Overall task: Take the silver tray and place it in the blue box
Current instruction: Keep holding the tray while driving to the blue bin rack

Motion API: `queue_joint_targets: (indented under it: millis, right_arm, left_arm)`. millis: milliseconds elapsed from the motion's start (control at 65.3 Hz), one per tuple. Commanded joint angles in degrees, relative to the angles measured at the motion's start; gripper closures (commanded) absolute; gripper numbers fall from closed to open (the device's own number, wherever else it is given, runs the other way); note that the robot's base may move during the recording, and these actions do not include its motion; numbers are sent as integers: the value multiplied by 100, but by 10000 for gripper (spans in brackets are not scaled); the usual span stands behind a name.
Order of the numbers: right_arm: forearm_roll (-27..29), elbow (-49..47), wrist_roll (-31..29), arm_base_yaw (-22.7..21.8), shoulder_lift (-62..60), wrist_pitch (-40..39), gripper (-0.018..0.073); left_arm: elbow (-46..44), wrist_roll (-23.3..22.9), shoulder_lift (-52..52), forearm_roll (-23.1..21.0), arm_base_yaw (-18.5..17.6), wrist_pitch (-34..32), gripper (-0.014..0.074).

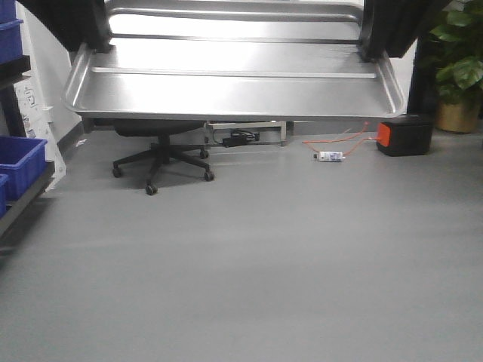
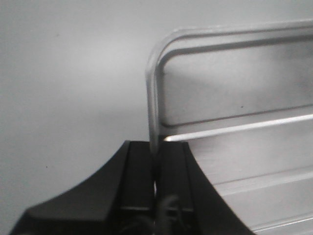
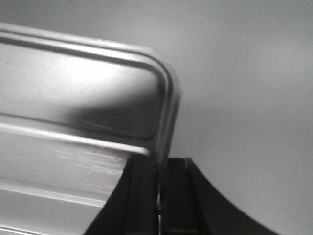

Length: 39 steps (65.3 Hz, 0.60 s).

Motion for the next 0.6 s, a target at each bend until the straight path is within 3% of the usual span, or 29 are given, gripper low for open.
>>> queue_joint_targets:
  millis: [0,582]
  right_arm:
    - [-286,-154,-119,-32,-253,-187,503]
    - [-286,-154,-119,-32,-253,-195,503]
  left_arm:
    - [-141,135,-188,69,-10,-49,701]
    - [-141,135,-184,21,-10,-73,701]
